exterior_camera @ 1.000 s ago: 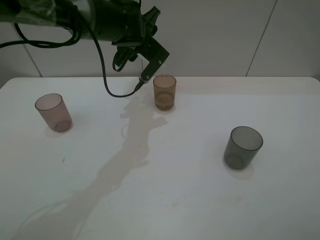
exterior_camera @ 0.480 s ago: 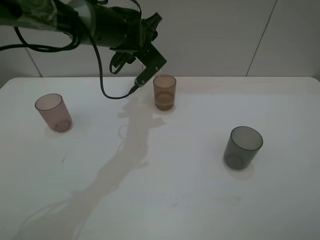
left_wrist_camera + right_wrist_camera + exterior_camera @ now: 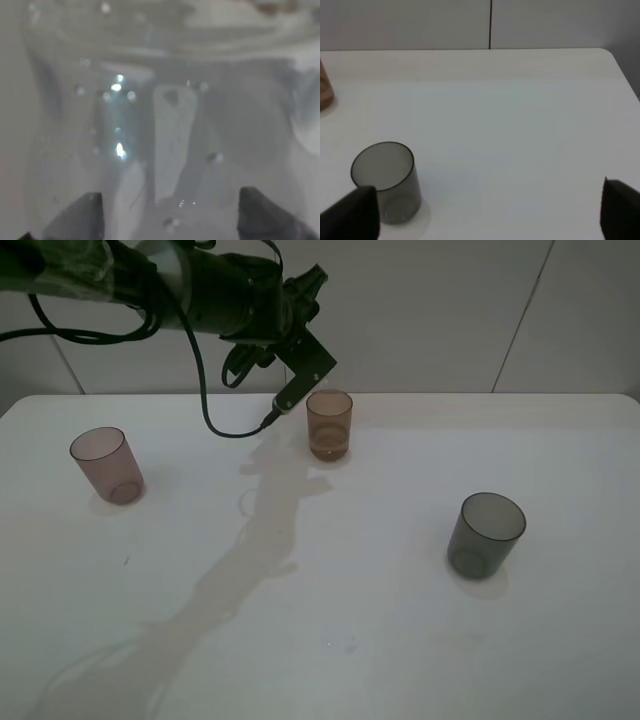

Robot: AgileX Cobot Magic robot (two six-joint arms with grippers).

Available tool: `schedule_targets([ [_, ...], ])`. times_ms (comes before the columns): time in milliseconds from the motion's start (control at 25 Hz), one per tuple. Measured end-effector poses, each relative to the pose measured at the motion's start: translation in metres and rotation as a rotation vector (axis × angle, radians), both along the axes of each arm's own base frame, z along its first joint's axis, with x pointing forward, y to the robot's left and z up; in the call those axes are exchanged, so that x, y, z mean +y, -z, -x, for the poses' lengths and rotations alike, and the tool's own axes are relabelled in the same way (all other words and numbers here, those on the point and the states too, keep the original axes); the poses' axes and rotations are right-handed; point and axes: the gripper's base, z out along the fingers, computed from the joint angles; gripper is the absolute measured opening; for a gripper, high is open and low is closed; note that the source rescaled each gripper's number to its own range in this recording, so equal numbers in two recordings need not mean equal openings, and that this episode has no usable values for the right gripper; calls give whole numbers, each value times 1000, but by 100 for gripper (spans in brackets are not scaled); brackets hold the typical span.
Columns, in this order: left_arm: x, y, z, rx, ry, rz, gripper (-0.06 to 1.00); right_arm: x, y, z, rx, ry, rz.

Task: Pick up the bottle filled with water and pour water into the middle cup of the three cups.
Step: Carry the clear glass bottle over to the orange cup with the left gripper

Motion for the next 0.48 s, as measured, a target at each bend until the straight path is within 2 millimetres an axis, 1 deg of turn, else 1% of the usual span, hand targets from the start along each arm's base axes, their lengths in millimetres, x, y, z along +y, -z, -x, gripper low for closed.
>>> schedule_targets([
  [280, -1, 2, 3, 61, -51, 99, 2, 0, 0, 0, 0, 0, 0],
  [360, 0, -1, 5, 95, -99, 180, 2, 0, 0, 0, 0, 0, 0],
  [480, 1, -14, 10, 160, -227, 401, 2, 0, 0, 0, 0, 0, 0],
])
